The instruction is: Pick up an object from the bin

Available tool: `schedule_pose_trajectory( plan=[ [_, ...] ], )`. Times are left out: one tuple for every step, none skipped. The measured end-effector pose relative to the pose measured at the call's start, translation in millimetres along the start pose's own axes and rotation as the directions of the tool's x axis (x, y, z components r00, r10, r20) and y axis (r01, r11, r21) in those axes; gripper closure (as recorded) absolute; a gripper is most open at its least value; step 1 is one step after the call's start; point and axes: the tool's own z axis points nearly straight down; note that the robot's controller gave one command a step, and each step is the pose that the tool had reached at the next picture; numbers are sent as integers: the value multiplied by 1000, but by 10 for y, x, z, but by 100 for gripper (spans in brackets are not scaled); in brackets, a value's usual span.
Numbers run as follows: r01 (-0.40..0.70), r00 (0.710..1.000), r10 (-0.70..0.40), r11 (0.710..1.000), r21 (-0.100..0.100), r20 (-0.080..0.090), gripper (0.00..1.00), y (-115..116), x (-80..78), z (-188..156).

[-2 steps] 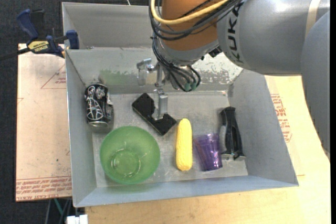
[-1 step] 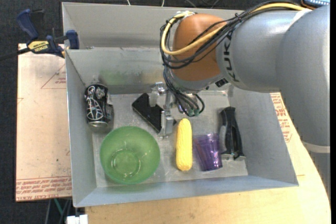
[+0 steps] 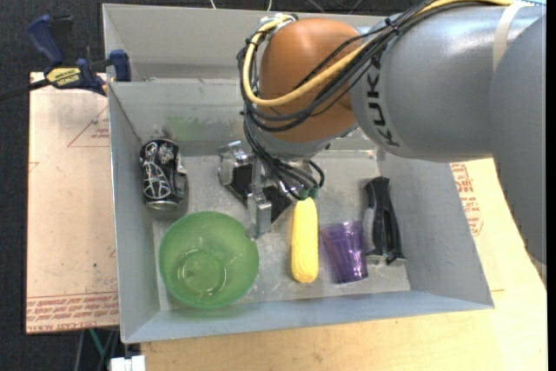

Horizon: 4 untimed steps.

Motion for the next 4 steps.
schedule_pose_trajectory(
  plan=[
    [-5,1000,5,1000,-1,5,0,-195,94,321],
    [-24,1000,24,1000,2,-11,0,-335,136,605],
    [-55,998,55,998,-1,-17,0,-252,42,297],
    [-42,999,42,999,-2,-1,0,-291,43,3]
  ],
)
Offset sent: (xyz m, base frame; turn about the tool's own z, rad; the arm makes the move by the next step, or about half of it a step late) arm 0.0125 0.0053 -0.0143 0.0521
